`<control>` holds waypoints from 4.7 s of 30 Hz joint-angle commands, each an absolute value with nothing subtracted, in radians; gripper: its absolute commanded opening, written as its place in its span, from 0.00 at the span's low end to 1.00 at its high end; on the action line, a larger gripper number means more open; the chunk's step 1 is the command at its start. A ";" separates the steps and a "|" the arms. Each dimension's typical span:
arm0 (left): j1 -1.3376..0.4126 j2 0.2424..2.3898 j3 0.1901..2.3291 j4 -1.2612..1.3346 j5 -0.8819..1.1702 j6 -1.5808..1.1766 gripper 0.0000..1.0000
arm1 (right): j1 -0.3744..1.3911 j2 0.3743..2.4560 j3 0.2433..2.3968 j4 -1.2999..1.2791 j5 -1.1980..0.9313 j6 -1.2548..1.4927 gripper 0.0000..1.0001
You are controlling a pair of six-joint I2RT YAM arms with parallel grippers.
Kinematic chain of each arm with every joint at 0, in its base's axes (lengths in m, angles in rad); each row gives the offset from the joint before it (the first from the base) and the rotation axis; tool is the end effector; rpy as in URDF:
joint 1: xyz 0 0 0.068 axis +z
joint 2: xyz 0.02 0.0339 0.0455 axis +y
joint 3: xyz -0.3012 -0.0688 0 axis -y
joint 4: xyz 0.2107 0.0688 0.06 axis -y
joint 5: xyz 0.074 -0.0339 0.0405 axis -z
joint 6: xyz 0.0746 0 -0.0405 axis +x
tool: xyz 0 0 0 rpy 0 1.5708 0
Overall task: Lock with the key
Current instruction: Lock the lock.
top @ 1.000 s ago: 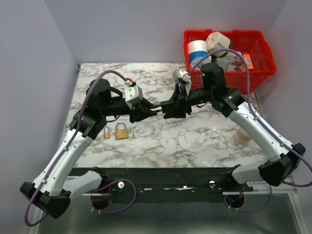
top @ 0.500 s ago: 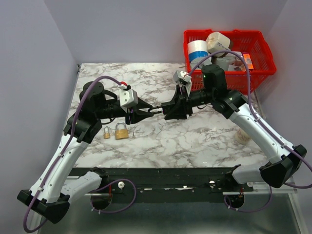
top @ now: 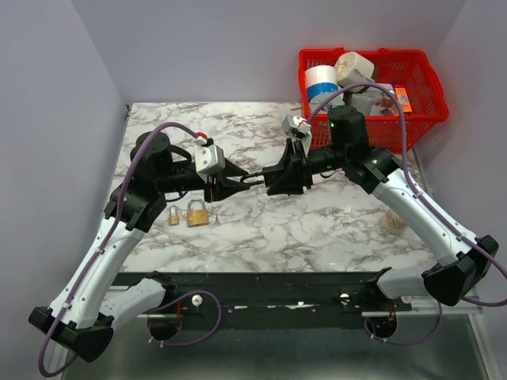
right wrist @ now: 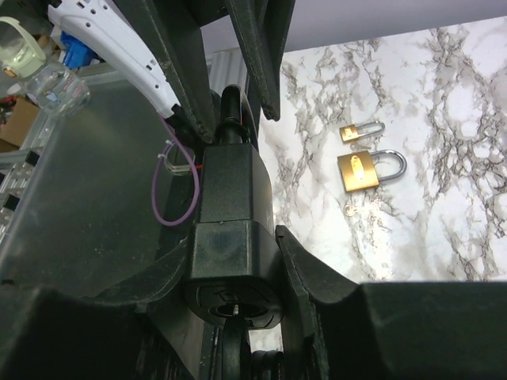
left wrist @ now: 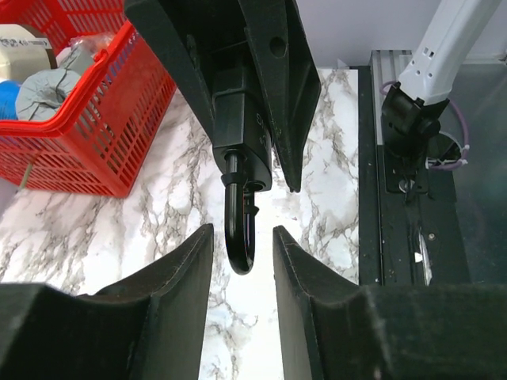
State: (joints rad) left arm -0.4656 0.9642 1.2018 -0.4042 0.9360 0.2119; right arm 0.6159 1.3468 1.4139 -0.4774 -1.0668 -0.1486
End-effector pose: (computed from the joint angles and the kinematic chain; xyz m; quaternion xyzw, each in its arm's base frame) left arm 0.1120 -0.1235 0.4493 0.5012 0.5459 -0.4146 0.5282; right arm 0.1746 0.2036 0.4373 -0.5273 0.5642 0.5230 0.3608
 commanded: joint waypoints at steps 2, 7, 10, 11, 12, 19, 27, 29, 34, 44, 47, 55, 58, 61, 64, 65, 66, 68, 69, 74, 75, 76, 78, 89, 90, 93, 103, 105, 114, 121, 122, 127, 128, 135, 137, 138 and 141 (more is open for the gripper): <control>-0.462 0.963 1.183 -0.414 0.933 0.242 0.43 | 0.621 1.312 1.422 -0.391 -1.100 -0.144 0.01; -0.460 0.976 1.189 -0.406 0.940 0.230 0.32 | 0.621 1.313 1.427 -0.387 -1.109 -0.144 0.01; -0.460 0.983 1.197 -0.400 0.949 0.229 0.19 | 0.621 1.312 1.428 -0.387 -1.106 -0.149 0.01; -0.462 0.985 1.198 -0.396 0.956 0.222 0.15 | 0.620 1.312 1.427 -0.387 -1.100 -0.150 0.01; -0.462 0.983 1.203 -0.391 0.972 0.209 0.11 | 0.621 1.312 1.422 -0.385 -1.094 -0.153 0.01; -0.462 1.002 1.200 -0.333 1.058 0.088 0.00 | 0.623 1.308 1.407 -0.333 -1.071 -0.140 0.01; -0.462 1.014 1.193 -0.302 1.074 0.043 0.00 | 0.621 1.315 1.397 -0.290 -1.069 -0.140 0.01; -0.463 1.020 1.195 -0.278 1.078 0.017 0.00 | 0.623 1.316 1.394 -0.285 -1.063 -0.140 0.01; -0.465 1.017 1.186 -0.256 1.097 -0.026 0.00 | 0.623 1.319 1.390 -0.276 -1.049 -0.155 0.01; -0.466 1.019 1.174 -0.184 1.086 -0.116 0.00 | 0.637 1.327 1.384 -0.272 -1.032 -0.216 0.01; -0.466 1.019 1.163 -0.124 1.078 -0.159 0.00 | 0.643 1.336 1.384 -0.272 -1.048 -0.218 0.01; -0.511 1.049 1.131 0.056 1.040 -0.239 0.00 | 0.672 1.381 1.408 -0.201 -1.101 -0.153 0.01; -0.549 1.072 1.121 0.132 1.011 -0.262 0.00 | 0.690 1.400 1.411 -0.146 -1.115 -0.112 0.01; -0.586 1.092 1.117 0.193 0.993 -0.270 0.00 | 0.712 1.420 1.407 -0.094 -1.127 -0.084 0.01; -0.610 1.112 1.126 0.213 0.985 -0.255 0.00 | 0.727 1.434 1.408 -0.074 -1.149 -0.072 0.01; -0.612 1.118 1.130 0.216 0.988 -0.255 0.00 | 0.736 1.436 1.408 -0.074 -1.152 -0.075 0.01; -0.614 1.121 1.140 0.216 0.986 -0.250 0.00 | 0.742 1.437 1.405 -0.075 -1.160 -0.081 0.01; -0.620 1.129 1.141 0.232 0.982 -0.256 0.00 | 0.755 1.436 1.402 -0.077 -1.167 -0.084 0.01; -0.621 1.132 1.144 0.241 0.983 -0.256 0.00 | 0.756 1.437 1.398 -0.077 -1.170 -0.083 0.01; -0.632 1.146 1.164 0.265 0.962 -0.264 0.00 | 0.765 1.454 1.416 -0.138 -1.184 -0.126 0.01; -0.632 1.149 1.183 0.262 0.960 -0.256 0.00 | 0.767 1.457 1.417 -0.146 -1.186 -0.130 0.01; -0.632 1.157 1.190 0.255 0.960 -0.255 0.00 | 0.765 1.456 1.417 -0.149 -1.184 -0.129 0.01; -0.632 1.157 1.201 0.242 0.963 -0.255 0.00 | 0.764 1.451 1.416 -0.153 -1.166 -0.135 0.01; -0.574 1.057 1.227 -0.331 0.931 0.181 0.00 | 0.696 1.382 1.434 -0.457 -1.052 -0.313 0.01; -0.563 1.058 1.236 -0.362 0.927 0.234 0.00 | 0.696 1.375 1.424 -0.483 -1.037 -0.357 0.01; -0.540 1.069 1.262 -0.449 0.890 0.293 0.00 | 0.695 1.342 1.399 -0.503 -0.984 -0.368 0.01; -0.394 1.046 1.075 0.135 0.940 -0.373 0.37 | 0.690 1.330 1.377 -0.212 -0.851 -0.204 0.01; -0.390 1.028 1.075 0.120 0.911 -0.328 0.51 | 0.687 1.336 1.379 -0.207 -0.845 -0.206 0.01; -0.310 0.999 0.960 0.411 0.978 -0.589 0.72 | 0.680 1.331 1.370 -0.074 -0.844 -0.158 0.01; -0.310 0.985 1.002 0.112 1.097 -0.124 0.52 | 0.680 1.312 1.351 -0.100 -0.969 -0.158 0.01; -0.310 0.983 1.009 0.069 1.103 -0.098 0.46 | 0.678 1.313 1.358 -0.115 -0.983 -0.164 0.01; -0.311 0.994 1.048 0.038 1.140 -0.054 0.30 | 0.678 1.315 1.358 -0.170 -1.014 -0.189 0.01; -0.311 0.993 1.049 0.038 1.146 -0.049 0.28 | 0.678 1.315 1.359 -0.176 -1.017 -0.192 0.01; -0.311 1.006 1.098 0.002 1.163 -0.017 0.00 | 0.678 1.327 1.373 -0.221 -1.037 -0.216 0.01; -0.311 1.009 1.121 -0.073 1.157 0.036 0.00 | 0.678 1.336 1.390 -0.255 -1.035 -0.227 0.10; -0.311 1.014 1.133 -0.112 1.155 0.067 0.00 | 0.678 1.341 1.399 -0.273 -1.035 -0.233 0.32; -0.310 1.043 1.210 -0.326 1.158 0.254 0.00 | 0.678 1.361 1.439 -0.369 -1.016 -0.270 0.54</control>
